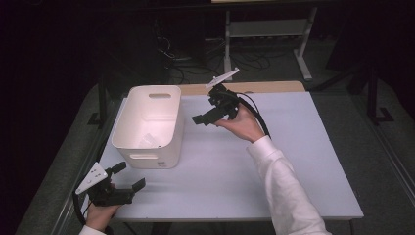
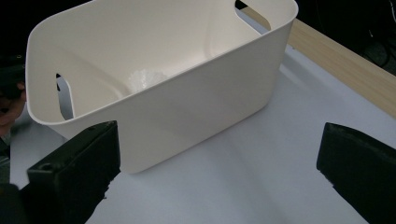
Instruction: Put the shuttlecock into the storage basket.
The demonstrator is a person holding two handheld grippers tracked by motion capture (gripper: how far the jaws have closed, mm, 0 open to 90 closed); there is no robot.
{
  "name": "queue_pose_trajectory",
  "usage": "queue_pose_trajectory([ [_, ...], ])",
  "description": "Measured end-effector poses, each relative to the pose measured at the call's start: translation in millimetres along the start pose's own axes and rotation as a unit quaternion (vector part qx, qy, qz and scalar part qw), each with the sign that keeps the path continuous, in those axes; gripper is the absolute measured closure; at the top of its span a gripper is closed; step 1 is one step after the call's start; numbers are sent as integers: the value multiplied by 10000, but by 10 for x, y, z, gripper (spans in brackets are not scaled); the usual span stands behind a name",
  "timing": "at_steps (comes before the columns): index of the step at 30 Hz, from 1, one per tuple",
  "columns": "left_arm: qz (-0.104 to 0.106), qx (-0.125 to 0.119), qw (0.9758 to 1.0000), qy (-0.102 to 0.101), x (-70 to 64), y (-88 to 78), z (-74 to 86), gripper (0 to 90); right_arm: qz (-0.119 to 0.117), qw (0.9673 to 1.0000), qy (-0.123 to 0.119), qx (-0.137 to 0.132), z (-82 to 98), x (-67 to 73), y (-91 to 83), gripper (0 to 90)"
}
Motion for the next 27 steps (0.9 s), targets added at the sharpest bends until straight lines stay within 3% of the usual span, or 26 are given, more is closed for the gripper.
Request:
queue_pose_trajectory([
  [14, -5, -1, 10000, -5, -1, -1, -1, 0, 142, 9999, 18, -64, 169, -53, -141, 0],
  [16, 25, -84, 9999, -96, -15, 11, -1, 0, 139, 9998, 81, -64, 197, -54, -154, 0],
  [27, -5, -7, 10000, -4, 1, 2, 0, 0, 148, 9997, 178, -45, 378, -95, -226, 0],
])
Point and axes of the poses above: each handheld gripper's, and its own axes: y roughly forward along the jaws, z roughly out of its underside, x roughly to its left, the point moved 3 cm from there along y, roughly forward along the jaws, and after that the axes turned 11 degrees about -y, right-handed, at the moved point
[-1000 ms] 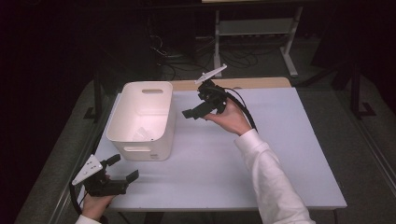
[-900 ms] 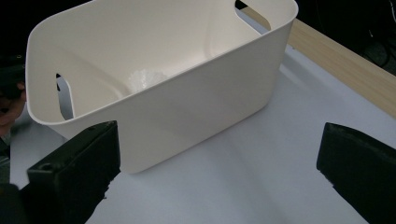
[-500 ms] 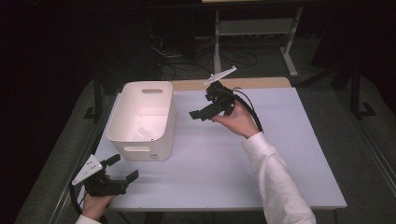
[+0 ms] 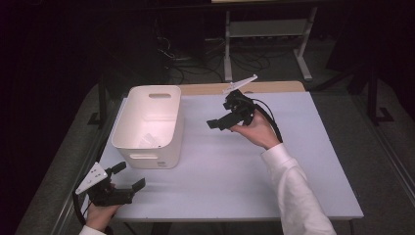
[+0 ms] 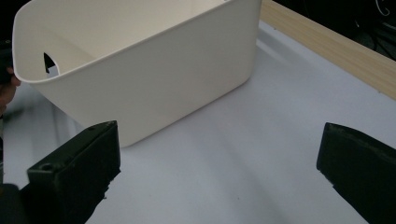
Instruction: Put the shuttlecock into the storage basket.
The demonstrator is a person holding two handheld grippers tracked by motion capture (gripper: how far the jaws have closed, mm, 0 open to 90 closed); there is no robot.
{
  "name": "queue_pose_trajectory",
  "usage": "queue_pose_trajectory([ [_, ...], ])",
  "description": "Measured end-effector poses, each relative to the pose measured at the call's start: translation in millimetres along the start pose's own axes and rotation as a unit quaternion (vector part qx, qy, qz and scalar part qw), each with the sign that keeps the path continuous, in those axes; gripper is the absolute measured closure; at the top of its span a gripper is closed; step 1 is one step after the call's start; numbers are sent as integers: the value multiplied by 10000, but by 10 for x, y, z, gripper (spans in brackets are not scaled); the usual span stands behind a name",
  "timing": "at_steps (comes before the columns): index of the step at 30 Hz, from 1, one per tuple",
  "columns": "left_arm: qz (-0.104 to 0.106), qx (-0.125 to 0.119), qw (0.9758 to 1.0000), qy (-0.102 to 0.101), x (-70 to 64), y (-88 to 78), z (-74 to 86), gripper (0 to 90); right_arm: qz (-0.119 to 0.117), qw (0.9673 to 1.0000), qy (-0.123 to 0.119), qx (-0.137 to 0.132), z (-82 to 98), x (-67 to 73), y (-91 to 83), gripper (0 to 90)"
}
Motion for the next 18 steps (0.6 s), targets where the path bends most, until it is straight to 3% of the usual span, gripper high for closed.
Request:
queue_pose_trajectory([
  [18, -5, -5, 10000, -44, -10, 2, 0, 0, 176, 9998, 96, 42, 287, -21, -151, 0],
])
Point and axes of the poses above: each handheld gripper's, and its own axes: y roughly forward along the jaws, z roughly out of its underside, x roughly to its left, the point moved 3 cm from there along y, roughly forward along the jaws, and after that the axes turned 11 degrees about -y, right-handed, at the moved point
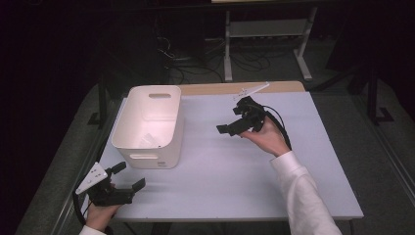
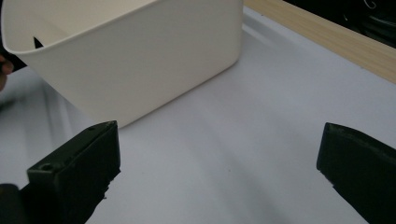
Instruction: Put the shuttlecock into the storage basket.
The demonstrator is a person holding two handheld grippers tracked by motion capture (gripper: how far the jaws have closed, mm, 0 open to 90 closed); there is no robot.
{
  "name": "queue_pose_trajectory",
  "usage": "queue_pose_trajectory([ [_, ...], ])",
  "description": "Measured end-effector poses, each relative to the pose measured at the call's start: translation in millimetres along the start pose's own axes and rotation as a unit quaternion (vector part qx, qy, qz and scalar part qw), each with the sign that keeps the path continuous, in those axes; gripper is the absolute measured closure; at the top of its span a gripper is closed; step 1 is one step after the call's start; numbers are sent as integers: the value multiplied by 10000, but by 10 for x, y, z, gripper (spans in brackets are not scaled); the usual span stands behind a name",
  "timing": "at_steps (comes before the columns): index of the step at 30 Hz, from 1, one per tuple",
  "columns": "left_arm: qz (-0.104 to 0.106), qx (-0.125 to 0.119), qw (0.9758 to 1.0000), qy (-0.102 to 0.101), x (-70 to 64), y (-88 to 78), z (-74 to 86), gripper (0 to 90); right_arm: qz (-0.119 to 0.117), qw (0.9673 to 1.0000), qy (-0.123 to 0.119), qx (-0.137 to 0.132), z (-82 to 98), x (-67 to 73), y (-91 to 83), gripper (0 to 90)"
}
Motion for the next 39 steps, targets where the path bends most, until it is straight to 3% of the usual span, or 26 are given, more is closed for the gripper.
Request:
queue_pose_trajectory([
  [6, 0, 9, 10000, -9, 1, 0, 1, 0, 39, 9999, 129, -58, 76, -3, -34, 0],
  [10, -6, 9, 10000, -6, 0, 0, 1, 0, 84, 9999, 61, -92, 137, -29, -63, 0],
  [14, -22, -10, 10000, 0, 1, -6, 0, 0, 142, 9997, 170, -120, 181, -29, -110, 0],
  [16, -17, -22, 10000, -21, -1, -6, -1, 0, 182, 9997, 83, -138, 212, -46, -125, 0],
  [24, -23, 8, 10000, 27, 0, -6, 0, 0, 279, 9991, 292, -130, 332, -60, -240, 0],
  [39, -31, 17, 10000, 29, 0, -4, 0, 0, 464, 9982, 344, -174, 561, -104, -399, 0],
])
Point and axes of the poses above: each handheld gripper's, and its own axes: y roughly forward along the jaws, z roughly out of its underside, x roughly to its left, the point moved 3 cm from there along y, roughly forward along the jaws, and after that the axes turned 11 degrees about -y, right-handed, at the moved point
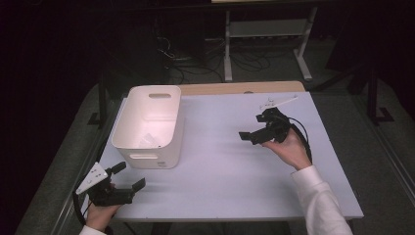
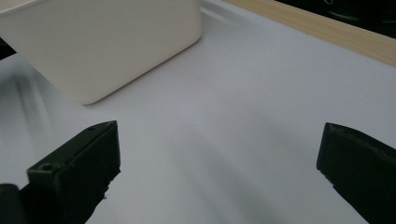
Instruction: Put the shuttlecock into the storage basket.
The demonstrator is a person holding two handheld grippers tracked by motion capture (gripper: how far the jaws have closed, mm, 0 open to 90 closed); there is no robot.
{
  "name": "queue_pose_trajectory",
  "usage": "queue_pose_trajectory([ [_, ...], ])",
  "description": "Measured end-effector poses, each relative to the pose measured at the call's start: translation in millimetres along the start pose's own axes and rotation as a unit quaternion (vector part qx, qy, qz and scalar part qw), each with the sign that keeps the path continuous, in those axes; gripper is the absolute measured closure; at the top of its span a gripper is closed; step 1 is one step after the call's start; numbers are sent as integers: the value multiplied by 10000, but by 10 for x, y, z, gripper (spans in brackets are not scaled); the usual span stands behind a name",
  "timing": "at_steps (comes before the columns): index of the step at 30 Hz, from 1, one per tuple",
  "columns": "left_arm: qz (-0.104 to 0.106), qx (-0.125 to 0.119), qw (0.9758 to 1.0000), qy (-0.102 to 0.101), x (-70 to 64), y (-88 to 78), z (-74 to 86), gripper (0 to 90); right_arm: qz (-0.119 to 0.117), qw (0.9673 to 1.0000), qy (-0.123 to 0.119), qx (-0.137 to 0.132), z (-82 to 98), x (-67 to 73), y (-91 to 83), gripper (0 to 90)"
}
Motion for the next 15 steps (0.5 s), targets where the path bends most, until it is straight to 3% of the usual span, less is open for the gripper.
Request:
queue_pose_trajectory([
  [15, 2, 42, 10000, 63, 4, -3, 1, 0, -20, 9999, 116, 28, 247, 12, -49, 0],
])
Point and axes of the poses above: each handheld gripper's, and its own axes: y roughly forward along the jaws, z roughly out of its underside, x roughly to its left, the point moved 3 cm from there along y, roughly forward along the jaws, and after that the axes turned 11 degrees about -y, right-handed, at the moved point
